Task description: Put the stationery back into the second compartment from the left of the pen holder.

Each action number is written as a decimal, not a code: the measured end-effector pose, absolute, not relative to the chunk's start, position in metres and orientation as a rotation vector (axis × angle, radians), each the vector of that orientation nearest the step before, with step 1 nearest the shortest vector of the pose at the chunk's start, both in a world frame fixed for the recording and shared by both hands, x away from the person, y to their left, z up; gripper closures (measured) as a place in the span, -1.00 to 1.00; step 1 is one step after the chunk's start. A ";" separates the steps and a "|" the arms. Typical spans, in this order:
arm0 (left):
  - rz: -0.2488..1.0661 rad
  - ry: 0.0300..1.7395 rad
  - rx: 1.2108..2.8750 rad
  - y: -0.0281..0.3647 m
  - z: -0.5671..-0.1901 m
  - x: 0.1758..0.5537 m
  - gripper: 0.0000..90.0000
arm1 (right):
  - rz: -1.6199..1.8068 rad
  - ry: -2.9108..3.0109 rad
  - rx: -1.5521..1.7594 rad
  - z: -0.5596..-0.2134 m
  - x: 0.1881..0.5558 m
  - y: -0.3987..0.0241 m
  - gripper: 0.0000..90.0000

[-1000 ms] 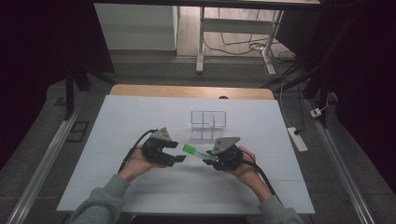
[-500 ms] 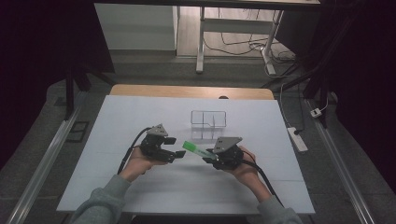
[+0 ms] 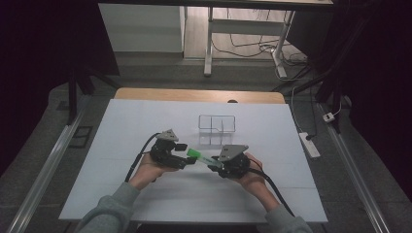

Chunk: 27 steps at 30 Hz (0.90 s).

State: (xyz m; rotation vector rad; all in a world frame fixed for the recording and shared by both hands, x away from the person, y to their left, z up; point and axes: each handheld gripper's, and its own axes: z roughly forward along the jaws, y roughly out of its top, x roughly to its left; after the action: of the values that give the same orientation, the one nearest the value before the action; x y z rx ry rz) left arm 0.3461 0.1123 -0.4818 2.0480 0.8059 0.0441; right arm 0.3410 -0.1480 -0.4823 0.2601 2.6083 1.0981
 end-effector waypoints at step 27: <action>-0.118 0.686 1.997 0.107 -0.481 0.345 0.56 | 0.979 2.630 0.172 -0.496 0.337 -0.137 0.43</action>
State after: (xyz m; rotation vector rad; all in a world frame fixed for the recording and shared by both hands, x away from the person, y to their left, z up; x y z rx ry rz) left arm 0.3448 0.1072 -0.4806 1.9966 0.6861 -0.1175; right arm 0.3370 -0.1373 -0.4958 0.1717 2.6299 0.9785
